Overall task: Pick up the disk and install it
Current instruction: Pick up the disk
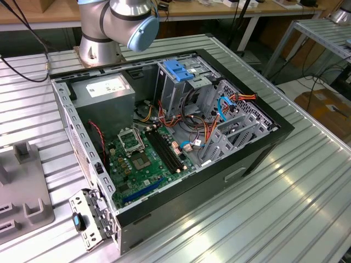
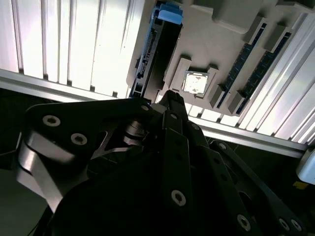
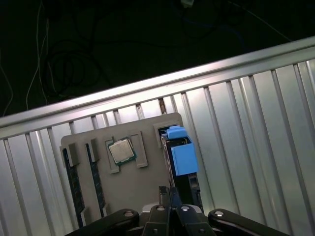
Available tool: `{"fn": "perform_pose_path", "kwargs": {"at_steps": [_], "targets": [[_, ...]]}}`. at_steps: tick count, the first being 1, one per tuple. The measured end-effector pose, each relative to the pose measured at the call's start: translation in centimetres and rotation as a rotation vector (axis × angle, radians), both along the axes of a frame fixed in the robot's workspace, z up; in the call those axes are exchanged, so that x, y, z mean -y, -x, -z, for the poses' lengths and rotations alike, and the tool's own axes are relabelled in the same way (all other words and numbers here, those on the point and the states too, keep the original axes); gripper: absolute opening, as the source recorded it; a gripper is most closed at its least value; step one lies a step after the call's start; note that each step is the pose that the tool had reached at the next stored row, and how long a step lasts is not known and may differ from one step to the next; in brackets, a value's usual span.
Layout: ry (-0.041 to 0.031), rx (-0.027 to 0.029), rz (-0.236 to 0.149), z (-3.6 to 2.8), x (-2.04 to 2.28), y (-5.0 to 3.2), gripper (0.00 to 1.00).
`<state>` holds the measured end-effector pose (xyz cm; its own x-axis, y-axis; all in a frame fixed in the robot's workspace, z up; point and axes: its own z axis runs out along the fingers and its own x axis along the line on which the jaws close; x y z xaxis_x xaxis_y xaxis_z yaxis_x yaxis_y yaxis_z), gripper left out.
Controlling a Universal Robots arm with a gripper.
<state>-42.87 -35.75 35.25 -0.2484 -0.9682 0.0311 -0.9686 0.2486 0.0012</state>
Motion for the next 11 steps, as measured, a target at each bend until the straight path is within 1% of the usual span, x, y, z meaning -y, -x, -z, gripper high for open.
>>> {"fn": "perform_pose_path", "kwargs": {"at_steps": [5, 9, 11], "targets": [[0.0, 0.0001, -0.024, 0.01, -0.03, 0.0, 0.11], [0.0, 0.0, -0.081, 0.02, -0.03, -0.13, 0.11], [-0.0001, 0.0001, -0.1, 0.02, -0.03, -0.14, 0.11]]}}
